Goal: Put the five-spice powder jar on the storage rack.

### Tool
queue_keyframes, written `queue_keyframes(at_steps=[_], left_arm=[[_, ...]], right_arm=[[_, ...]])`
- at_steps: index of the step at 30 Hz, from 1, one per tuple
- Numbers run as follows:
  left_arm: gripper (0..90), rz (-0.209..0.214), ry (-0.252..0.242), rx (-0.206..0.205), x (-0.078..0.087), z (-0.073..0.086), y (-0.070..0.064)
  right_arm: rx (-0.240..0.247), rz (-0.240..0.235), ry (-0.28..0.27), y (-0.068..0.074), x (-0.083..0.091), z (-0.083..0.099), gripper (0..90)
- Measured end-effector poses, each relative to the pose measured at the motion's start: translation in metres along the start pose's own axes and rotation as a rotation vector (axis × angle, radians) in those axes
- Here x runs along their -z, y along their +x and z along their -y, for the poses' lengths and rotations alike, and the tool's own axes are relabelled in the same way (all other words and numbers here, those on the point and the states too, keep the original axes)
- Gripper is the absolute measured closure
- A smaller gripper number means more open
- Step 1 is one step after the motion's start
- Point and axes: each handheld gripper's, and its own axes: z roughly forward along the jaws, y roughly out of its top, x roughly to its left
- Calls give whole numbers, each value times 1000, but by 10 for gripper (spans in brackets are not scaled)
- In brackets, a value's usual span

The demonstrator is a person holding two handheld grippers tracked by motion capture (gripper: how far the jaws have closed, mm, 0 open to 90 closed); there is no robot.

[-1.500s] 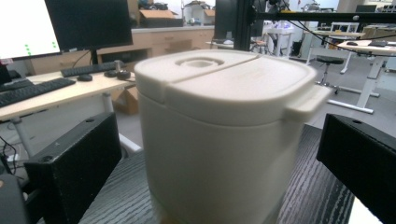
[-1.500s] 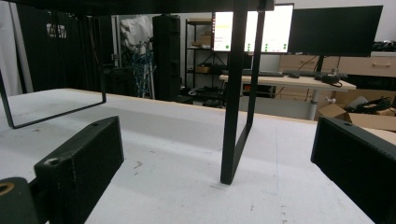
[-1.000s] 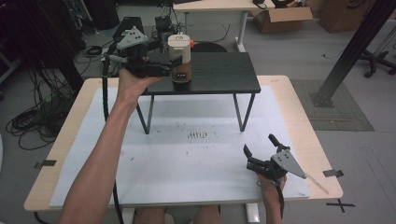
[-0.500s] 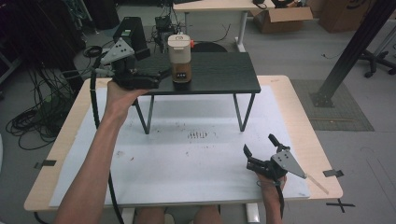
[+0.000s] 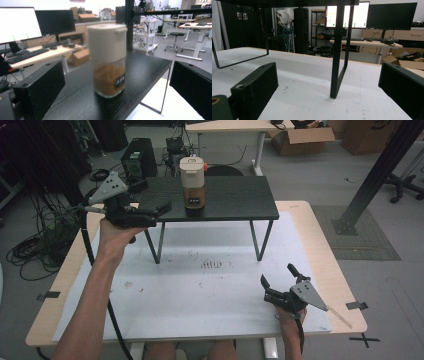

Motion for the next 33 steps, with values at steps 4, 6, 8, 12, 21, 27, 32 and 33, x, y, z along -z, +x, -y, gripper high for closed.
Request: queue_keyframes(at_steps=[4,6,8,12,21,27,32,33], left_arm=[[3,-7,-8,9,14,7,0],[3,-12,-9,0,18,8,0],[3,-17,-16,2,24,11,0],[4,-26,-17,-4,38,19,1],[3,-34,-24,3,59,37,3],[3,-43,-4,-7,69,51,3],[3,-59,2,10,81,69,5],[3,-63,4,14,83,72,5]], right_arm=[[1,-1,0,0,0,0,21],[1,-1,0,0,0,0,21],[1,-1,1,0,0,0,20],[2,-1,0,0,0,0,20],[-3,-8,1,0,0,0,7],[0,-12,-3,0,0,0,0],[-2,-15,-5,0,0,0,0],[0,-17,-4,0,0,0,0]])
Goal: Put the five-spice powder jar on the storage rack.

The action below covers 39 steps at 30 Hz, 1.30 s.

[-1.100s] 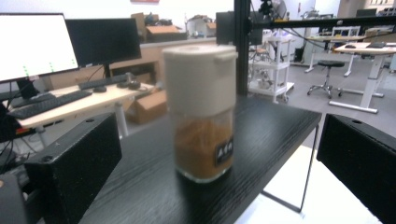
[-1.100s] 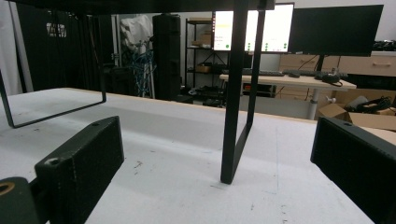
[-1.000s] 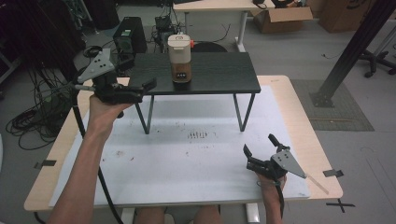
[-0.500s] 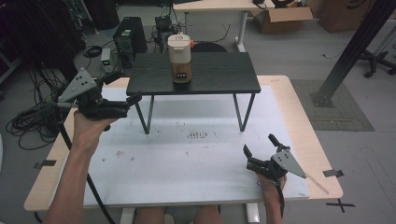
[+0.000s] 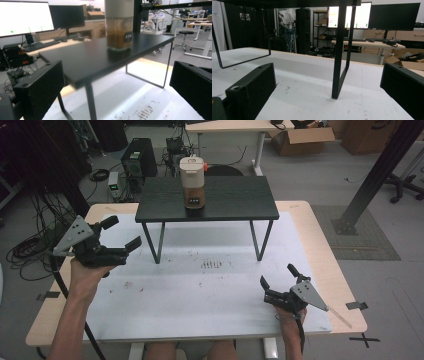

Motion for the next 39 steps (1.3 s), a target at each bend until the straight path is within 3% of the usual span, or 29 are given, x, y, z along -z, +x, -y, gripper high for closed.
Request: queue_keyframes(at_steps=[11,17,25,32,39], left_arm=[[3,-45,-17,4,26,27,3],[3,-73,-11,32,38,45,7],[3,-108,11,41,46,82,15],[3,-131,20,72,49,118,21],[5,-157,-18,65,53,141,23]], right_arm=[[2,0,0,0,0,0,0],[3,0,1,0,0,0,0],[5,1,1,0,0,0,2],[5,1,1,0,0,0,3],[3,1,1,0,0,0,4]])
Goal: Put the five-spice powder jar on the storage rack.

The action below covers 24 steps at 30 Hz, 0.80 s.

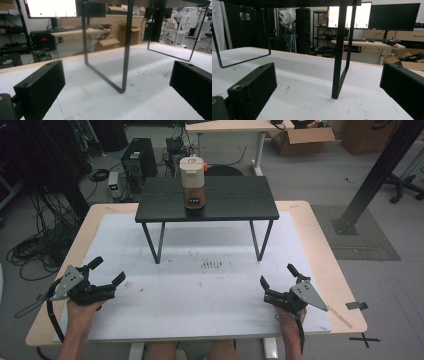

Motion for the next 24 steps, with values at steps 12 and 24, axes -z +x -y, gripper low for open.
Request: queue_keyframes(at_steps=[12,24], left_arm=[[13,-14,-59,5,7,19,3],[14,-24,-60,13,9,29,2]], right_arm=[[0,0,0,0,0,0,5],[-2,-2,3,0,0,0,6]])
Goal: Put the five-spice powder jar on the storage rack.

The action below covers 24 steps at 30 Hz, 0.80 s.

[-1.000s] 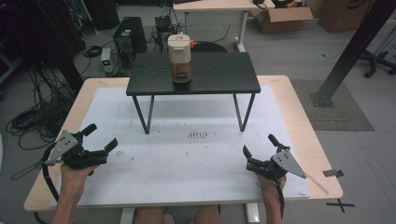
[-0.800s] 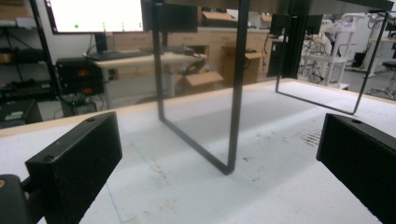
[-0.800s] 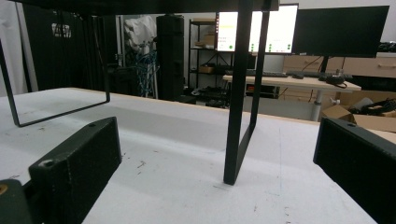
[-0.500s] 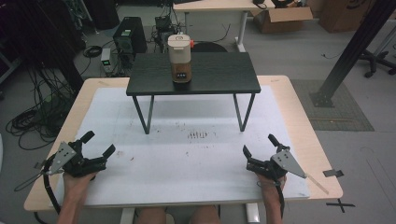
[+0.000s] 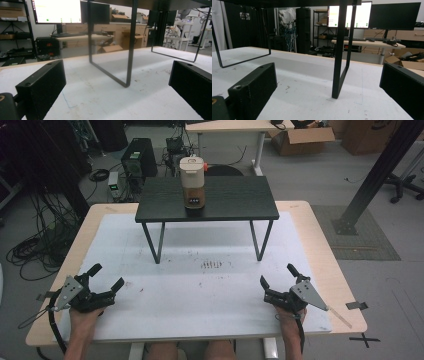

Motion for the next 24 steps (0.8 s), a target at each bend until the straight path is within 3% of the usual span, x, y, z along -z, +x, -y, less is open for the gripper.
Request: queue_keyframes(at_steps=[7,24], left_arm=[[7,0,12,-31,-1,0,-3],[3,-3,2,-28,0,1,-3]], right_arm=[[3,2,-5,0,1,0,6],[3,5,-9,1,1,0,7]])
